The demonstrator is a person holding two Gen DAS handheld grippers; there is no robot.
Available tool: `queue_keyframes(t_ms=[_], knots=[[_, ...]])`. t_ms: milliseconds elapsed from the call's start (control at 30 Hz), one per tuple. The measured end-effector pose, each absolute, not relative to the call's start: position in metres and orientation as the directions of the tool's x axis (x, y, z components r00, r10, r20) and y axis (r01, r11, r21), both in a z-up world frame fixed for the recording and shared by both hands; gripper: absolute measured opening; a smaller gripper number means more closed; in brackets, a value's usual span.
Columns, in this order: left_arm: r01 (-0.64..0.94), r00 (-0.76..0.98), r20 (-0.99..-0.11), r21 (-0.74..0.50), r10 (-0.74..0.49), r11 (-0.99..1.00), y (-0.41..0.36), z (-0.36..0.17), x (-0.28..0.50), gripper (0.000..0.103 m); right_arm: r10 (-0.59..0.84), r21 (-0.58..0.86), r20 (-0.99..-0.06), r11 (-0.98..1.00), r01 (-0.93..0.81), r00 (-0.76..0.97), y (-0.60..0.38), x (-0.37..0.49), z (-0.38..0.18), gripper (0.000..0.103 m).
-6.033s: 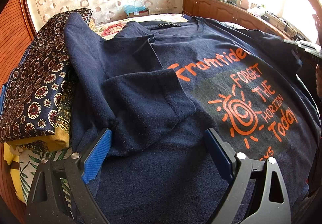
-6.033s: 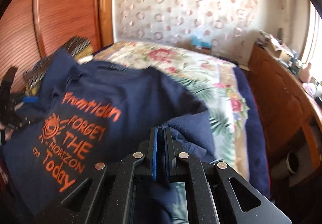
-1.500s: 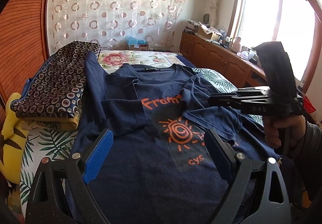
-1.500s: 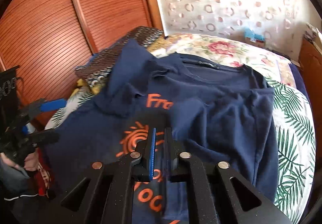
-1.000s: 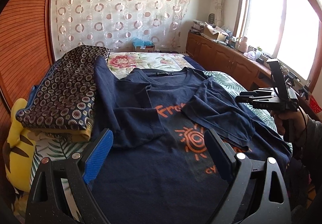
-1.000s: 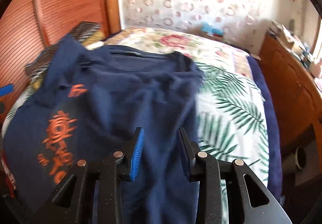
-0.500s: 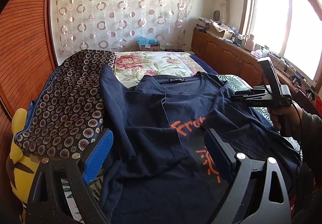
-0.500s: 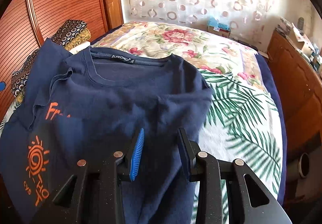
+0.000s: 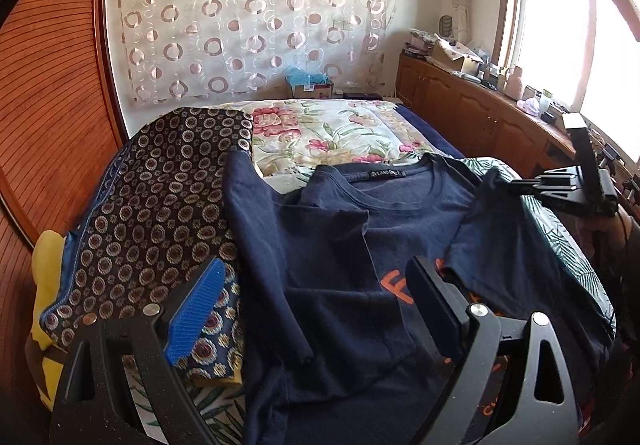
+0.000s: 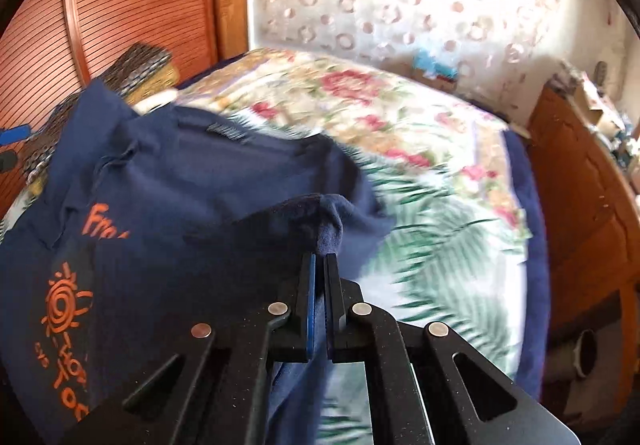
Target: Fold small clothes
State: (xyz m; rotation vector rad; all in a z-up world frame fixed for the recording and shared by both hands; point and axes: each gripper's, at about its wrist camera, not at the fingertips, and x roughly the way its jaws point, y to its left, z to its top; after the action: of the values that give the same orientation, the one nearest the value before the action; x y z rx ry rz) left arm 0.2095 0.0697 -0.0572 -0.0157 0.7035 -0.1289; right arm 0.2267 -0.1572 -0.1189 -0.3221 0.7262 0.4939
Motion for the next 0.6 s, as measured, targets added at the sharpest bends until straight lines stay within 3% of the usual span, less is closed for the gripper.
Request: queue_keyframes(t_ms=[200,433,600], knots=[[0.104,0.74,-0.663,-0.054,-0.113,0.993,0.082,-0.055,0.234,0.093,0.258,-0.114,-0.725,0.87,-0.48,0.639,-0.194,0.255,-0.121,0.003],[0.084,0.73,-0.679,-0.021,-0.076,0.996,0.096,-0.052,0.256,0.085,0.212,-0.119,-0.747,0.89,-0.439,0.63,-0.207,0.276,-0.134,0.003],[0.085,0.703,-0.707,-0.027,-0.079,0.996,0.107,-0.059,0.27,0.066,0.244,-0.071,-0.745,0.897,-0.437,0.621,-0.207,0.284,-0.14,0.003]])
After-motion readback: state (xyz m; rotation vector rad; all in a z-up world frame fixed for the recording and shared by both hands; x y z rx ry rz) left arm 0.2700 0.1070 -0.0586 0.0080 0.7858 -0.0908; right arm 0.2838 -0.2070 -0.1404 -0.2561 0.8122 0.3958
